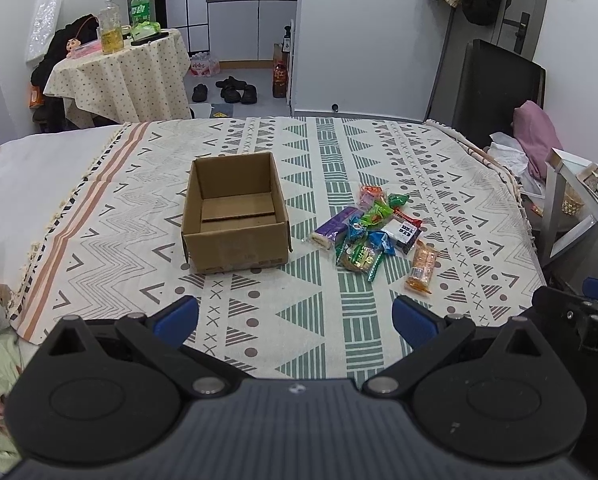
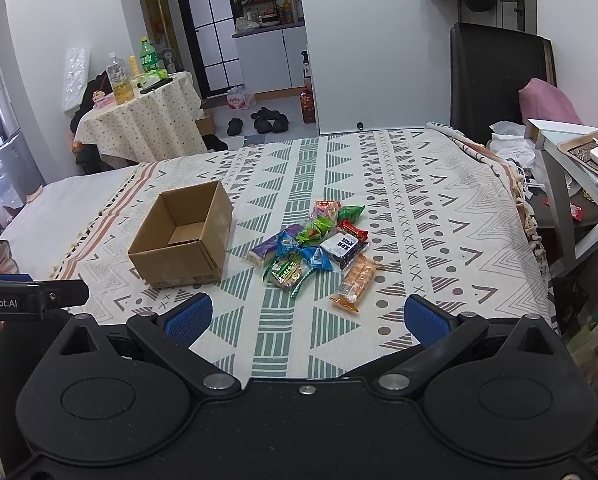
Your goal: Organize snacks
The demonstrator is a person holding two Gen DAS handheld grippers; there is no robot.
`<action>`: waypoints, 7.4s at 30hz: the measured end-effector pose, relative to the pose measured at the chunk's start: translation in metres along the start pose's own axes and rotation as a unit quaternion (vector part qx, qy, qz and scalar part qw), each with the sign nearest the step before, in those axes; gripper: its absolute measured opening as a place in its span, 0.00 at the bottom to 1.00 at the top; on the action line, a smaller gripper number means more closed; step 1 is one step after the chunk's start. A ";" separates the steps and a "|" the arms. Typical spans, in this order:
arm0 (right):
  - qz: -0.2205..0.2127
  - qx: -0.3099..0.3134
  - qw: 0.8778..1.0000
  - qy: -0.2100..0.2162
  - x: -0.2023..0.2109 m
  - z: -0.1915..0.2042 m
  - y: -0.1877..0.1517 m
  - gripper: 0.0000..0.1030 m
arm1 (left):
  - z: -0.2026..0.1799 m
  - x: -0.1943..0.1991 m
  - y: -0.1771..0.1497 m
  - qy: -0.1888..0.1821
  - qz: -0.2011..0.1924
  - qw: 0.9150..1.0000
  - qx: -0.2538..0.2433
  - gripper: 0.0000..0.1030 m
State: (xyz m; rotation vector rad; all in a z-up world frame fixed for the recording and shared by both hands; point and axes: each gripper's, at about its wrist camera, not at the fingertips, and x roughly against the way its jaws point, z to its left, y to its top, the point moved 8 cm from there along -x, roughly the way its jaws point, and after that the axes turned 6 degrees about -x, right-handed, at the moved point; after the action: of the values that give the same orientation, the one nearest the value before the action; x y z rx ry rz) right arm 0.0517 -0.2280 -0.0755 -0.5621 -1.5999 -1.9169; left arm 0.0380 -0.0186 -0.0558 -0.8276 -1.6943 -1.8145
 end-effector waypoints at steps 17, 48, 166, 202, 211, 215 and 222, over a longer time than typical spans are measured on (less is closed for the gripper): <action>0.004 -0.037 0.998 0.043 -0.019 -0.013 0.005 1.00 | -0.011 -0.032 0.005 -0.024 0.018 0.999 0.014 0.99; 0.016 -0.083 0.996 0.007 -0.094 -0.076 0.012 0.99 | -0.061 -0.155 0.043 -0.042 0.068 0.994 0.075 0.99; 0.028 -0.062 0.997 -0.018 -0.196 0.030 0.063 0.33 | 0.019 -0.215 0.085 -0.085 -0.019 0.978 0.187 0.43; 0.090 -0.028 0.992 0.085 -0.283 0.175 0.058 0.33 | 0.179 -0.261 0.062 0.001 0.012 0.936 0.352 0.47; 0.100 -0.007 0.991 0.092 -0.295 0.184 0.054 0.38 | 0.183 -0.257 0.062 0.023 0.009 0.933 0.358 0.60; 0.094 -0.011 0.992 0.082 -0.286 0.172 0.057 0.58 | 0.179 -0.256 0.063 0.034 0.011 0.935 0.353 0.74; 0.080 -0.028 0.995 0.053 -0.262 0.126 0.061 0.64 | 0.154 -0.253 0.067 0.042 0.018 0.944 0.326 0.87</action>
State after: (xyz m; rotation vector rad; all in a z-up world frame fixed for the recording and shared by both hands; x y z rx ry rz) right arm 0.2823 -0.0698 -0.1752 -0.5842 -1.3964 -1.8450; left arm 0.2716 0.1203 -0.1912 -0.4758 -2.0208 -1.1138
